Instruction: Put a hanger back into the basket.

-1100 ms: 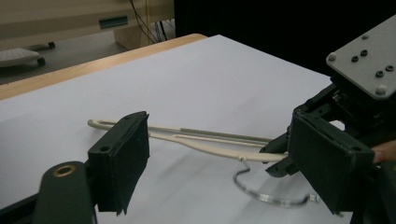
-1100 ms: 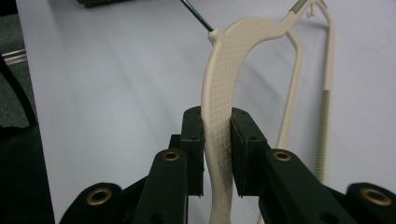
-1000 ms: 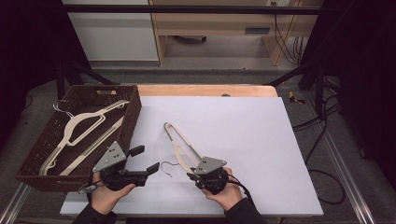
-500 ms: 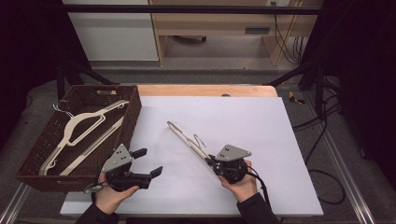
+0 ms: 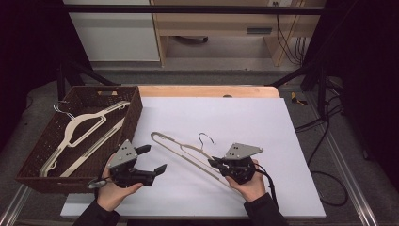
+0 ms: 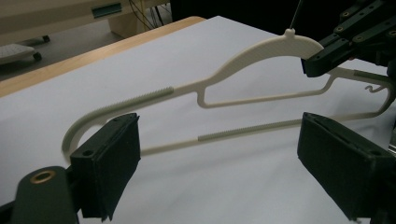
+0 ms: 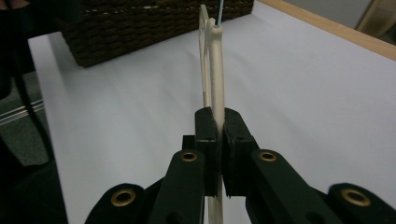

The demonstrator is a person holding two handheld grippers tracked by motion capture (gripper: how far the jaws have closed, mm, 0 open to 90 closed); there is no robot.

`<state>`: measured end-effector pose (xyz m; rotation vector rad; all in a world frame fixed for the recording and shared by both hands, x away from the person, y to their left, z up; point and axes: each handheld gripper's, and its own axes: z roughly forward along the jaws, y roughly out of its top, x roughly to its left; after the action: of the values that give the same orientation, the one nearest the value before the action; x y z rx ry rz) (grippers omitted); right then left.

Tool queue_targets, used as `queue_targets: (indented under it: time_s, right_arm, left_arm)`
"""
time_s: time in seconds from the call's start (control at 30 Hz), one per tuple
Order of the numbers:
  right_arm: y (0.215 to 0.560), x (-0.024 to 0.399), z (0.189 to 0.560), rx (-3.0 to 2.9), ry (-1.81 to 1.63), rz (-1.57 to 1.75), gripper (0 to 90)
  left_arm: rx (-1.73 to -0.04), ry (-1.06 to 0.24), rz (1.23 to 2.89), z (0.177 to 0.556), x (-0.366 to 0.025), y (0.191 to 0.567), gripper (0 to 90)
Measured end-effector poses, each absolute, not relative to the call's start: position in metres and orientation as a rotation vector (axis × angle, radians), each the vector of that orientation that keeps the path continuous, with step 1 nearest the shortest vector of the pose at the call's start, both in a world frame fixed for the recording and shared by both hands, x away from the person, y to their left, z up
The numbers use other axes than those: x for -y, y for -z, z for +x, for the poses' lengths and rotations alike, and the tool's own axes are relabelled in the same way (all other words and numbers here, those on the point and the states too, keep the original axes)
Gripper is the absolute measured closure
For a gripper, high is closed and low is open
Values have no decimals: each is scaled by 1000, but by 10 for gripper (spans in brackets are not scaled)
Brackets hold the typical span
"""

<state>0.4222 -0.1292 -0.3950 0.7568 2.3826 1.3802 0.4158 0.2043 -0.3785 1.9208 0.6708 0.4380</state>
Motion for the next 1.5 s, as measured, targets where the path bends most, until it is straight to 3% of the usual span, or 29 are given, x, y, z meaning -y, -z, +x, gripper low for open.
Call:
queue_targets:
  time_s: [0.43, 0.9, 1.1, 1.3, 1.5]
  right_arm:
    - [386, 123, 415, -2499, -1449, 627, 871]
    - [390, 117, 413, -2576, -1438, 578, 870]
    - [394, 117, 416, -2585, -1430, 588, 855]
    - [395, 120, 418, -2524, -1418, 641, 777]
    - [396, 120, 418, -2467, -1416, 670, 681]
  left_arm:
    - [-543, -367, 2036, 432, -162, 381, 189]
    - [-467, -333, 2090, 432, -154, 392, 591]
    - [-460, -367, 2140, 426, -154, 392, 654]
    - [-467, -320, 2171, 417, -153, 391, 763]
    - [-476, -283, 2158, 410, -151, 390, 806]
